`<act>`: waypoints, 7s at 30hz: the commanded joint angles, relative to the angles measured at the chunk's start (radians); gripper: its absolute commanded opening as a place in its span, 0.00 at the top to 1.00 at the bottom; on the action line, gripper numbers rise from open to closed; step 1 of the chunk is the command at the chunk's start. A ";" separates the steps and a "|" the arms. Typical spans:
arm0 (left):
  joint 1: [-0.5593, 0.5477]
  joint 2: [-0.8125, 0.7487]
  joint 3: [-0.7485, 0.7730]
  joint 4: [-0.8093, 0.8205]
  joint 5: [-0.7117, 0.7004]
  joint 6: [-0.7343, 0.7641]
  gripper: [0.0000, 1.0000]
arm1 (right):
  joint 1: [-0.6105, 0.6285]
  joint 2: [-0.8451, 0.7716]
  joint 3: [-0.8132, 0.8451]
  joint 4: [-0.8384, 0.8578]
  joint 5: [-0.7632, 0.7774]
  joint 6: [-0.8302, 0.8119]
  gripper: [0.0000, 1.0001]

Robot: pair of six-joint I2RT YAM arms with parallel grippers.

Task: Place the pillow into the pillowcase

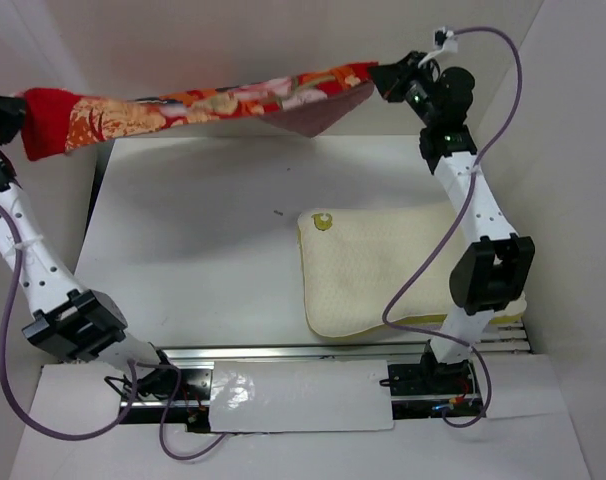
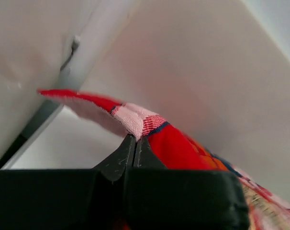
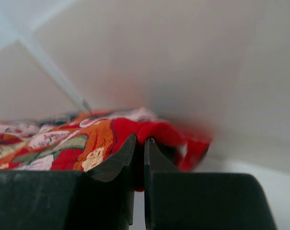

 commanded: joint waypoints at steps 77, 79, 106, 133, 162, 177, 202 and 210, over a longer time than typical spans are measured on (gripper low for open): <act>-1.364 -0.035 -0.636 0.022 -0.644 0.222 1.00 | 0.446 -0.669 -1.090 -0.569 0.308 -0.246 0.03; -1.364 -0.095 -0.754 0.022 -0.653 0.222 1.00 | 0.446 -0.660 -1.100 -0.559 0.319 -0.246 0.03; -1.761 -0.350 -1.280 -0.383 -0.569 -0.255 0.89 | 0.358 -0.492 -0.965 -0.598 0.819 -0.053 1.00; -1.437 0.528 -0.246 -0.110 -0.901 0.173 0.21 | 0.143 -0.759 -1.159 -0.571 0.405 -0.133 1.00; -1.356 0.622 -0.278 0.253 -0.633 0.359 0.33 | 0.049 -0.678 -1.179 -0.467 0.277 -0.152 1.00; -1.356 0.662 -0.298 0.264 -0.582 0.370 0.36 | 0.040 -0.678 -1.170 -0.476 0.277 -0.162 1.00; -1.236 0.501 -0.068 -0.003 -0.366 0.376 1.00 | 0.262 -0.868 -1.209 -0.410 0.052 -0.301 1.00; -1.227 0.440 -0.058 -0.087 -0.311 0.410 1.00 | 0.345 -0.748 -1.143 -0.419 0.191 -0.310 1.00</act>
